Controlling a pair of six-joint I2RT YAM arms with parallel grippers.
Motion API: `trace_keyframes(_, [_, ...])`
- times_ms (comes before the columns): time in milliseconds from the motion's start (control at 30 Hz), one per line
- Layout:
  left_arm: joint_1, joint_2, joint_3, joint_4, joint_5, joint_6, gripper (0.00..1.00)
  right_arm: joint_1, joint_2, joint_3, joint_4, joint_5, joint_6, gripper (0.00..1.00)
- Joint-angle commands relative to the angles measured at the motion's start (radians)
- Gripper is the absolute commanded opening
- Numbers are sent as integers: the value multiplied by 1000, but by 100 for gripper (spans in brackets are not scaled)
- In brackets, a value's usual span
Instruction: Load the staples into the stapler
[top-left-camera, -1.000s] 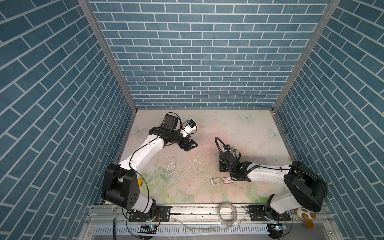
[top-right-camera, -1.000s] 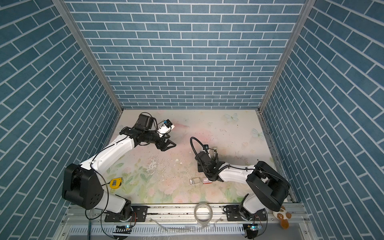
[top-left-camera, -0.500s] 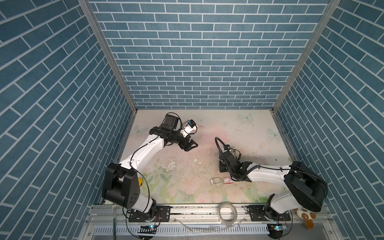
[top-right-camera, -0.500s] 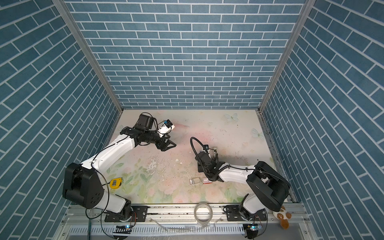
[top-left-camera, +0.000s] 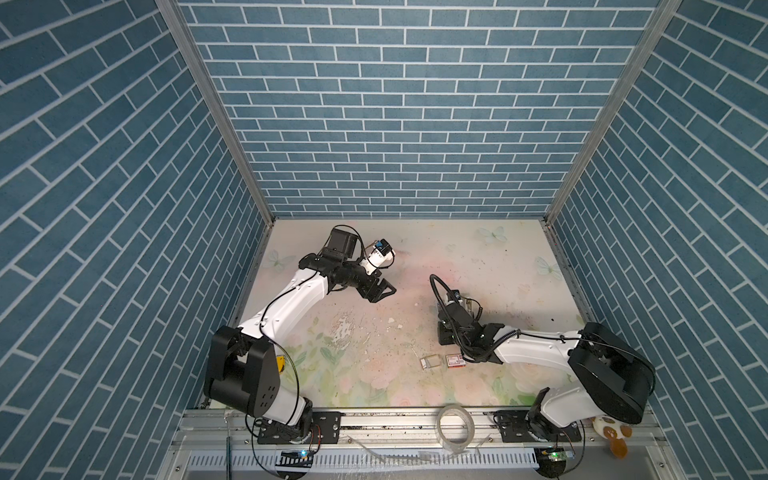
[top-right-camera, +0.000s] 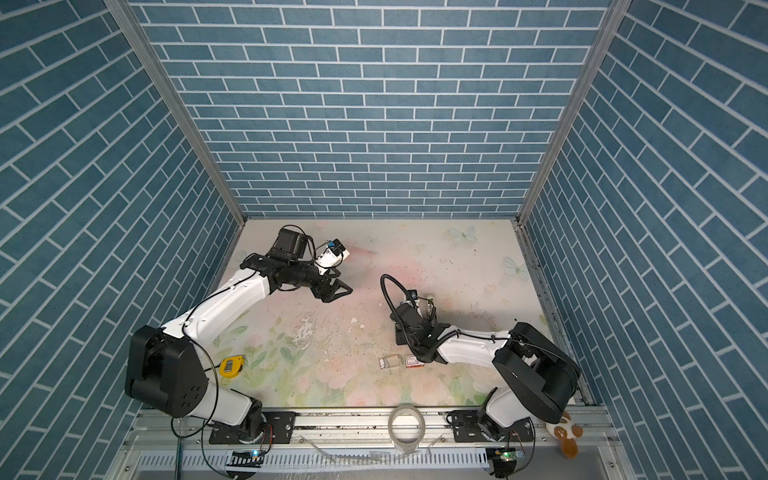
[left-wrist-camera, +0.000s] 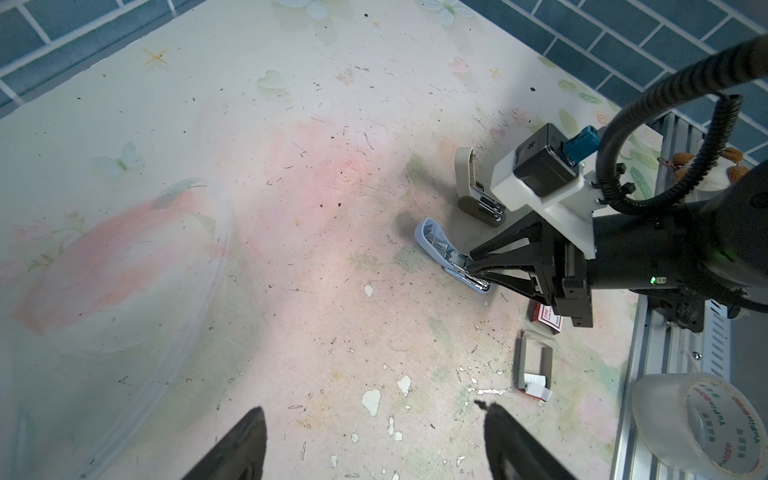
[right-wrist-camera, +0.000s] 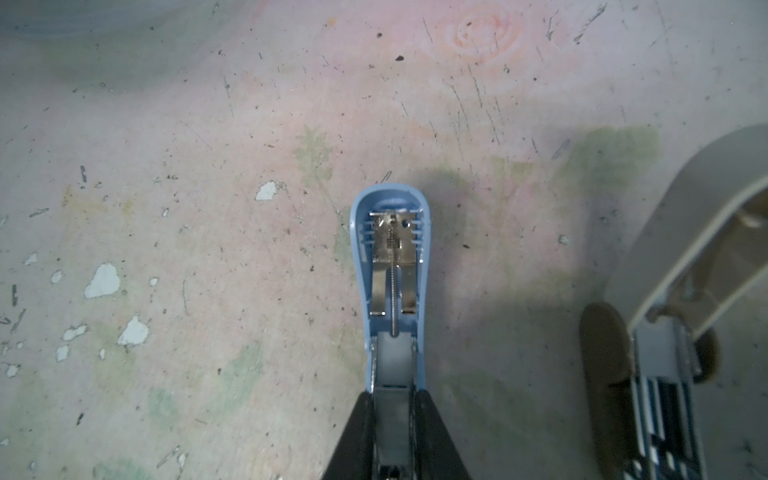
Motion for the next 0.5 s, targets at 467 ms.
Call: trace_keyframes(467, [-5,-2,-13,4,8,1,84,-2,-92,68,-126,19,-8,31])
